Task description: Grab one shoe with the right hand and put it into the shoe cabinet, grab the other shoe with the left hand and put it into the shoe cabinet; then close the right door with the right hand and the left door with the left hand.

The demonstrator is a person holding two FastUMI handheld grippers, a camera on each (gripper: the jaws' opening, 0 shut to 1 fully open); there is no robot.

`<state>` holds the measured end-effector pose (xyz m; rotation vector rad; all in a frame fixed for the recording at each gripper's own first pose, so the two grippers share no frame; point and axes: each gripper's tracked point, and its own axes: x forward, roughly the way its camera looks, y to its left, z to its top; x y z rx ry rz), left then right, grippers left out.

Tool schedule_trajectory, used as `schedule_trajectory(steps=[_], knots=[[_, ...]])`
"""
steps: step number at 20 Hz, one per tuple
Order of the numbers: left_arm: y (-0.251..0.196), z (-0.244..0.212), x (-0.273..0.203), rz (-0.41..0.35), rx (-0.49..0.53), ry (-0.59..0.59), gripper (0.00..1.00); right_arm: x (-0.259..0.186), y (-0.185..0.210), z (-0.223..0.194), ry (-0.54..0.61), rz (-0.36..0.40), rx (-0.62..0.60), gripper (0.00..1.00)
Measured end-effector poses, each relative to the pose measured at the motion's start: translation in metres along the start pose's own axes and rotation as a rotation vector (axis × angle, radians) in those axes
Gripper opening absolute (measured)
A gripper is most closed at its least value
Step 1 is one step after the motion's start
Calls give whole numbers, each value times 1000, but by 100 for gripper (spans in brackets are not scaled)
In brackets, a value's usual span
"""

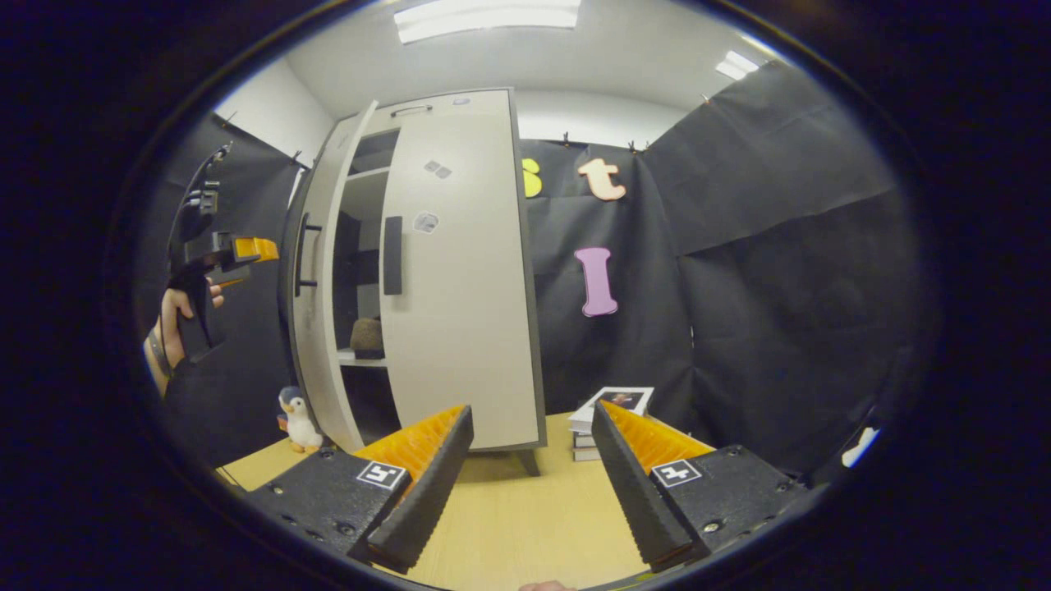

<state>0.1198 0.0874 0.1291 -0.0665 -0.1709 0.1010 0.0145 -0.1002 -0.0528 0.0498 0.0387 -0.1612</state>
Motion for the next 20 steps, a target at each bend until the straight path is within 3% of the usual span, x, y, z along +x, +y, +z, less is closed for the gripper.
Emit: schedule_trajectory(steps=[6, 11, 20], knots=[[-5, -29, -74, -2, 61, 82, 94, 9, 19, 7, -7, 59, 9, 94], [-18, -82, -128, -7, 36, 186, 94, 11, 44, 3, 4, 124, -8, 94], [-36, -126, -172, -23, 76, 245, 95, -3, 62, -6, 31, 157, -47, 94]])
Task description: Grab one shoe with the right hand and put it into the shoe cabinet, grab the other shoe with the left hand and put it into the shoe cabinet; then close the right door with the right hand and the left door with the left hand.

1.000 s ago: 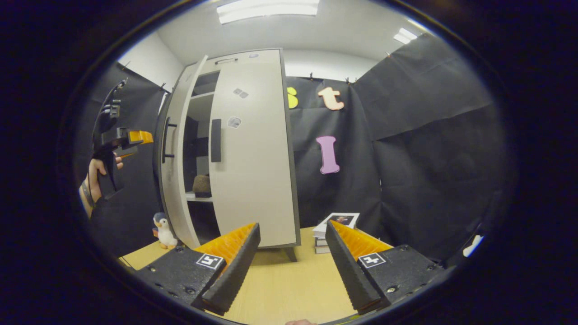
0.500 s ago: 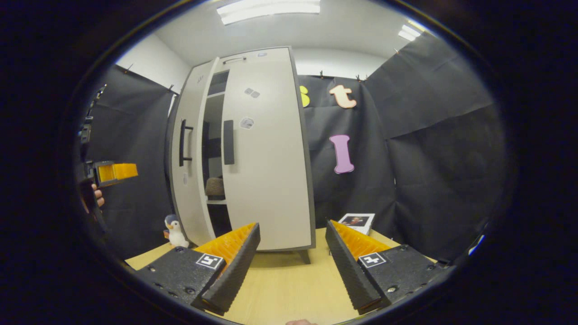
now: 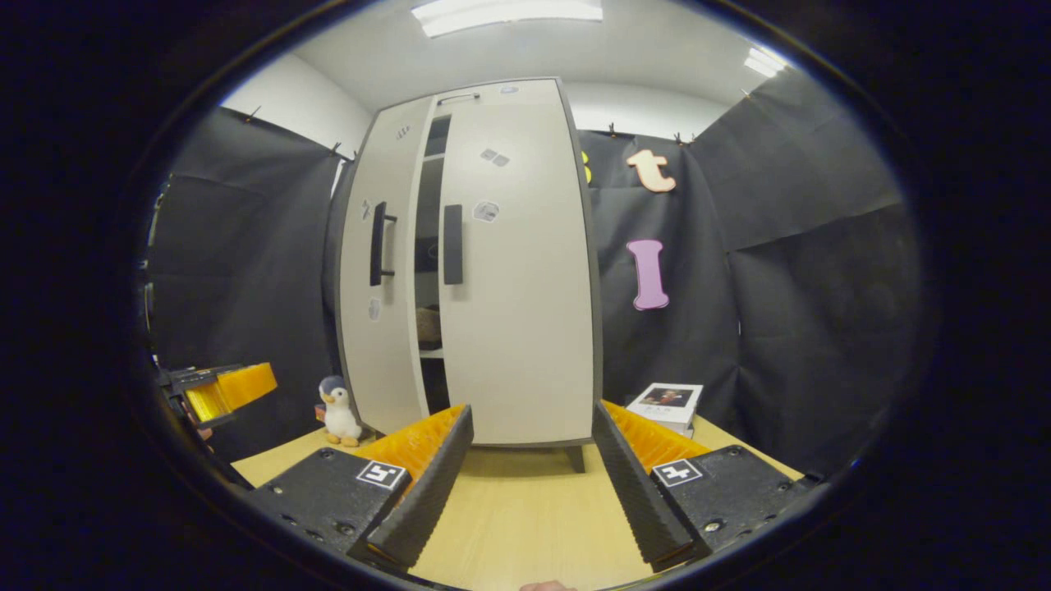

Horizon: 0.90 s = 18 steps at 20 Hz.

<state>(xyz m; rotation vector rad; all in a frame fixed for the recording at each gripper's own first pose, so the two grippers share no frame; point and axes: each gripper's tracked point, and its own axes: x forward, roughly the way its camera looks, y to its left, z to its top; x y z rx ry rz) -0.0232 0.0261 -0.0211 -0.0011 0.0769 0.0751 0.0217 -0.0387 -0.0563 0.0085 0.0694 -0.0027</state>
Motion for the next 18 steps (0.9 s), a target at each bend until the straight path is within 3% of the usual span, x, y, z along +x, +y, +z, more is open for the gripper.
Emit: schedule_trajectory(steps=[9, 13, 14, 18], knots=[[-15, 4, -12, -34, 22, -18, 95, -19, -5, -20, 45, -33, 2, 92], [-16, 9, -16, -36, 21, -21, 94, -22, -8, -25, 60, -36, -7, 96], [-17, 9, -16, -38, 21, -20, 94, -22, -8, -26, 62, -34, -1, 92], [-20, 12, -16, -41, 27, -25, 94, -23, -7, -26, 60, -30, 19, 92]])
